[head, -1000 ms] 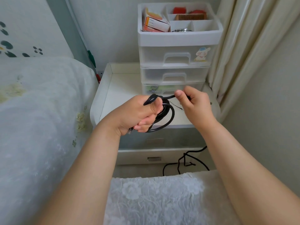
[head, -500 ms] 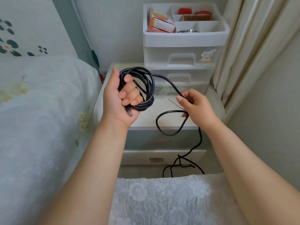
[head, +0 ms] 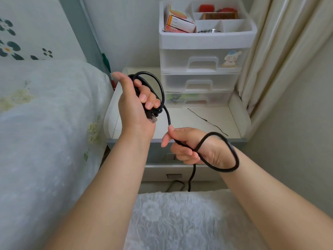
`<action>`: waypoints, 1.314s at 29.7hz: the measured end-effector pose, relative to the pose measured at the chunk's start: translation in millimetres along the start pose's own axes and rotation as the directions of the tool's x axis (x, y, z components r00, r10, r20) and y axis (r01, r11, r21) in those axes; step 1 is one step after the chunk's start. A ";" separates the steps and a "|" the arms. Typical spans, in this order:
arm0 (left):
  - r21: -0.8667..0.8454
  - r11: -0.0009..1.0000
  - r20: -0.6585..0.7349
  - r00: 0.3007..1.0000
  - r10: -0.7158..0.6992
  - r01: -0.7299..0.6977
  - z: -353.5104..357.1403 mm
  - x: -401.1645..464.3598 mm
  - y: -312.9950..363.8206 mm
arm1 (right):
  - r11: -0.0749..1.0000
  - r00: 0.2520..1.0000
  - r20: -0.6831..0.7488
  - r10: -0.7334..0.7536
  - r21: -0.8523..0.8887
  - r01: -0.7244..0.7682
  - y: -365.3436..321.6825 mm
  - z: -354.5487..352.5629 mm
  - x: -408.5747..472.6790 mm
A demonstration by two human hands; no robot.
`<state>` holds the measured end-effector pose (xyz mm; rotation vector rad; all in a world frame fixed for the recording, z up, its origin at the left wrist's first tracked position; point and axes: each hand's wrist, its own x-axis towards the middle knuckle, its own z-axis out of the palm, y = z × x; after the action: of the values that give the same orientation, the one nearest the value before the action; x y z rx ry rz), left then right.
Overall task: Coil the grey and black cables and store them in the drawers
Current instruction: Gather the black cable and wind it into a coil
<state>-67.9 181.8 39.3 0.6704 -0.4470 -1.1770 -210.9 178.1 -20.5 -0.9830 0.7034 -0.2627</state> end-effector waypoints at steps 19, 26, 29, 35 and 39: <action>0.597 0.577 0.510 0.819 0.263 -0.557 -4.8 -1.2 -22.2 | 0.967 0.961 -0.226 -0.158 0.159 0.197 2.8 11.3 -4.5; 0.708 0.294 0.645 0.757 0.101 -0.642 -14.2 -3.1 -41.5 | 0.997 0.998 0.051 -0.040 0.065 0.036 -18.3 -17.3 -25.0; 0.698 0.126 0.708 0.706 0.030 -0.705 -12.0 -12.0 -47.2 | 0.996 0.988 0.141 -0.064 -0.051 0.072 -20.9 -28.6 -29.8; 0.685 -0.073 0.728 0.683 0.061 -0.724 -9.8 -10.5 -41.8 | 0.991 0.943 0.306 -0.129 0.004 0.135 -15.4 -43.4 -34.9; 0.681 -0.278 0.676 0.728 -0.119 -0.678 -8.6 -13.1 -49.0 | 0.959 0.960 0.269 -0.083 -0.239 0.150 -10.2 -45.3 -34.3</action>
<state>-100.5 185.1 -0.3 1.4699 -2.1597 -0.0590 -265.2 159.5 -13.8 -1.2848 0.4483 -0.1452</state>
